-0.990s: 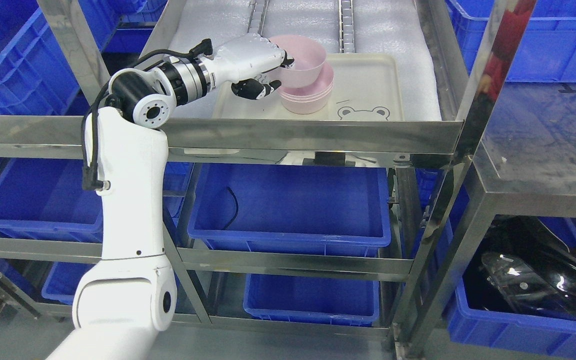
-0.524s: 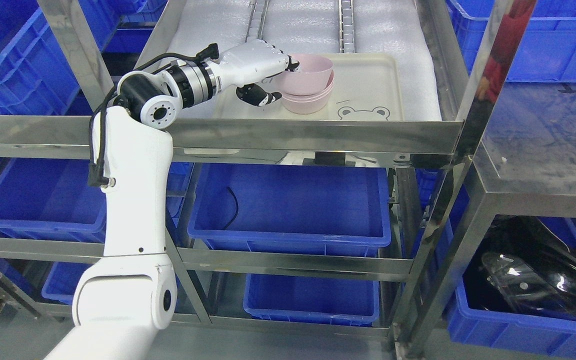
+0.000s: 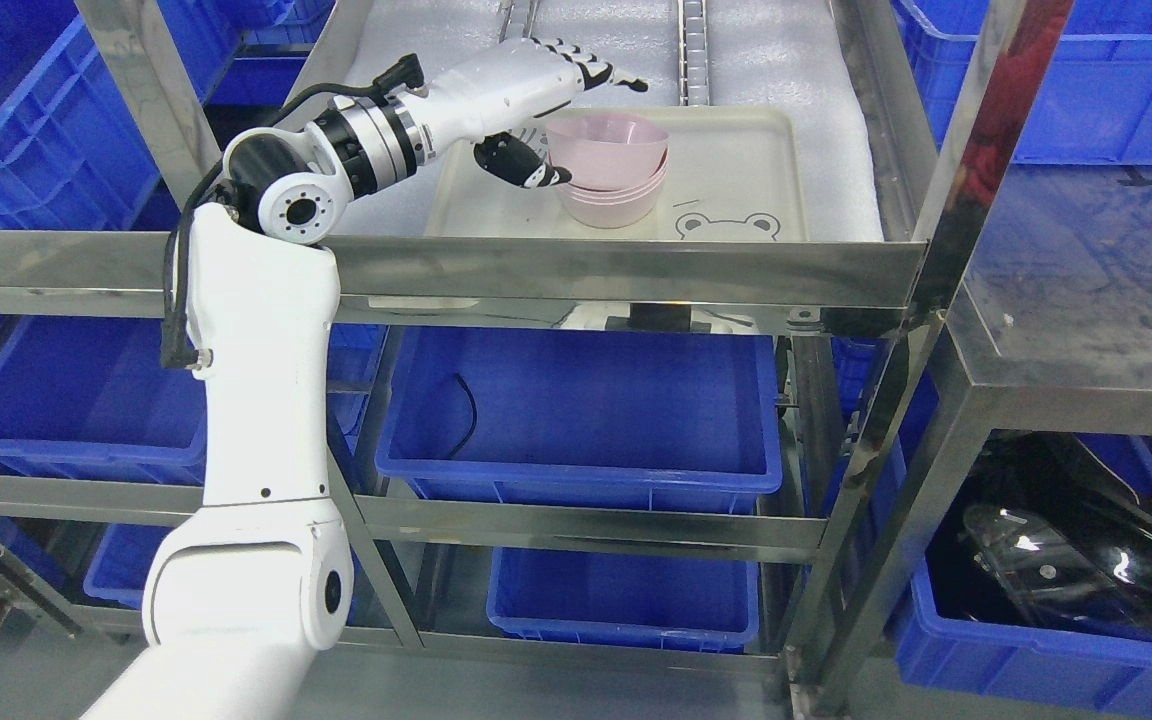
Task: Stack pink IKEA bowl on shelf middle layer
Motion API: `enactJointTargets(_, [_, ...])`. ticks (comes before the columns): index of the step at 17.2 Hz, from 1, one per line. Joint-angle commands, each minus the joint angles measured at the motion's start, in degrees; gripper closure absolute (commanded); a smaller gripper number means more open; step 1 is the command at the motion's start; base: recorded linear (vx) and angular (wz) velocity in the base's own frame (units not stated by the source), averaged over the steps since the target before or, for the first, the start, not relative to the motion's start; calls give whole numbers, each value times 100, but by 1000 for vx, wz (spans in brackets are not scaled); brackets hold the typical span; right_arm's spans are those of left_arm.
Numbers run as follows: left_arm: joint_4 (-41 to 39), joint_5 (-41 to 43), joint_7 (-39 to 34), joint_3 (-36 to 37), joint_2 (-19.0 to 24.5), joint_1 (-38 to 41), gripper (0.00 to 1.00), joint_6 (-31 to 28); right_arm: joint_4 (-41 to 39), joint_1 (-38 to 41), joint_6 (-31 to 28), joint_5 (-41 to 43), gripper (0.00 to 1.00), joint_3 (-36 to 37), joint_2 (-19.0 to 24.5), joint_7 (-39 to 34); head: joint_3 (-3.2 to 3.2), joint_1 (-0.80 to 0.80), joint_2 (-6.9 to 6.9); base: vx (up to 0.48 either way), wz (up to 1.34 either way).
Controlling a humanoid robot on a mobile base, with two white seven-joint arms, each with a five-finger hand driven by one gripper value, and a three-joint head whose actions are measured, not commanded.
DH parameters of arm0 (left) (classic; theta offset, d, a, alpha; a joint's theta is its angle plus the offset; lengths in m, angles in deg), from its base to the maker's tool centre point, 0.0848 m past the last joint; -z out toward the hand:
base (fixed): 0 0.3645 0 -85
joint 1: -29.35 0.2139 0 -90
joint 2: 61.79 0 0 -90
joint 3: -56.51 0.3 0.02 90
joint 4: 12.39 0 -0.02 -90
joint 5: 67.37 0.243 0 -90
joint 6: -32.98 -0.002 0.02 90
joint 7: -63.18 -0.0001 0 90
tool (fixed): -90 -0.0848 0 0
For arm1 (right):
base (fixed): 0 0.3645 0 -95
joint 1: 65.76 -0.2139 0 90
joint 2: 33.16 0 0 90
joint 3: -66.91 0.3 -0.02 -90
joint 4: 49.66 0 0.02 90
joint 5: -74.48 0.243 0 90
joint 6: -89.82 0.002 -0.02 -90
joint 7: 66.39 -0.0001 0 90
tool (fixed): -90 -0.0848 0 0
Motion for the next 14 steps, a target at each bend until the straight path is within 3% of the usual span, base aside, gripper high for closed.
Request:
enactJointTargets(1, [-311, -2435, -27, 339, 100, 191, 20, -118, -100, 123, -4, 0, 0, 0, -100, -4, 0, 0, 0, 0, 0])
enactJointTargets(3, [-679, -3078, -35, 1356, 100, 760, 20, -180, -100, 123, -4, 0, 0, 0, -100, -4, 0, 0, 0, 0, 0])
enactJointTargets(7, [-936, -3292, -325, 2914, 100, 1955, 14, -22, -100, 123, -4, 0, 0, 0, -100, -4, 0, 0, 0, 0, 0])
enactJointTargets(9, [-927, -3292, -325, 3137, 100, 2641, 12, -4, -100, 123, -4, 0, 0, 0, -100, -4, 0, 0, 0, 0, 0])
enactJointTargets(14, [-857, -3283, -255, 2901, 100, 4416, 5, -4, -100, 123, -4, 0, 0, 0, -100, -4, 0, 0, 0, 0, 0])
